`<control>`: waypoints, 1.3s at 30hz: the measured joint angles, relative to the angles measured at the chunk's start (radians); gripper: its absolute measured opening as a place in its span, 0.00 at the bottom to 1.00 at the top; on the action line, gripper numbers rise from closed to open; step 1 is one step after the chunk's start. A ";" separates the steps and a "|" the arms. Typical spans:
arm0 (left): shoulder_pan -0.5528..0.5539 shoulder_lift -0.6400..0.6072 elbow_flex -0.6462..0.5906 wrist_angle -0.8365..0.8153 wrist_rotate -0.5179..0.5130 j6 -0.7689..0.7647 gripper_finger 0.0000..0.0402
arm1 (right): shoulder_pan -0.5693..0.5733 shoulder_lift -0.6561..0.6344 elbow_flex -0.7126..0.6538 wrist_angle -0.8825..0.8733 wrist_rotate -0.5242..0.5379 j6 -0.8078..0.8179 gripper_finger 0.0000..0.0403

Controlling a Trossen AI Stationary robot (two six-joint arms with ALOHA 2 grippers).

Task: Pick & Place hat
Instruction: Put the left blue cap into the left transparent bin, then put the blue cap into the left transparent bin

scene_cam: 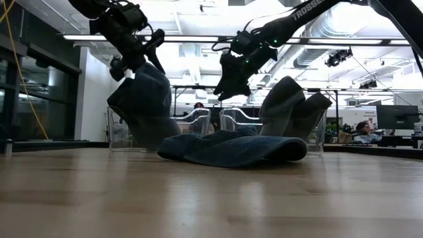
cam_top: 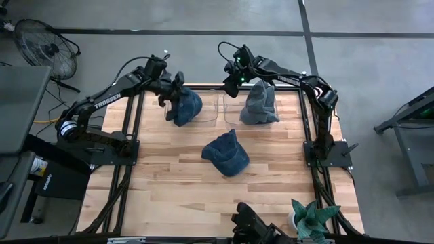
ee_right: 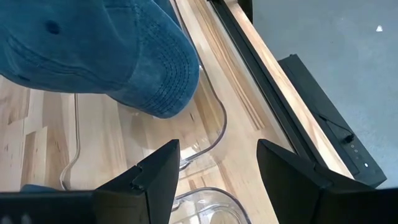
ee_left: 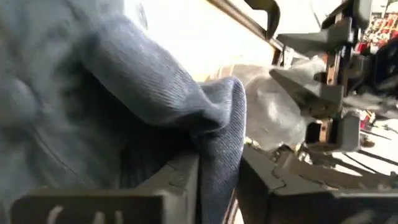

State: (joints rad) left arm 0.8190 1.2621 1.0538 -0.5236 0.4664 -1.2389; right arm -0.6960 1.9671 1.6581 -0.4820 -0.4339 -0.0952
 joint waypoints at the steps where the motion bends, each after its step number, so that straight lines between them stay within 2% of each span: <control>1: 0.005 0.000 0.000 0.001 -0.010 0.007 0.22 | 0.000 0.000 0.000 0.000 0.000 -0.002 0.52; 8: 0.094 -0.002 0.000 0.081 -0.024 0.043 0.34 | 0.000 0.000 0.000 -0.001 0.002 0.000 0.52; 14: 0.165 -0.002 0.000 0.241 -0.007 0.094 0.36 | 0.000 0.000 0.000 -0.030 0.020 0.000 0.52; 21: 0.232 -0.011 0.000 0.350 0.119 0.306 0.36 | -0.005 -0.010 0.000 -0.087 0.017 -0.044 0.52; 26: 0.211 -0.028 0.000 0.307 0.179 0.459 0.36 | -0.014 -0.055 0.000 -0.118 -0.010 -0.068 0.52; 32: 0.099 -0.031 0.000 0.187 0.172 0.645 0.36 | -0.018 -0.120 0.000 -0.170 -0.081 -0.104 0.52; 35: 0.032 -0.031 0.000 0.131 0.093 0.732 0.36 | -0.017 -0.156 0.000 -0.201 -0.097 -0.111 0.52; 39: -0.054 -0.037 0.000 0.119 -0.007 0.762 0.36 | -0.018 -0.204 0.000 -0.224 -0.097 -0.100 0.52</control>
State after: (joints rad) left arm 0.7651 1.2252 1.0542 -0.4042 0.4597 -0.4768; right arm -0.7136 1.7633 1.6581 -0.7058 -0.5312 -0.1947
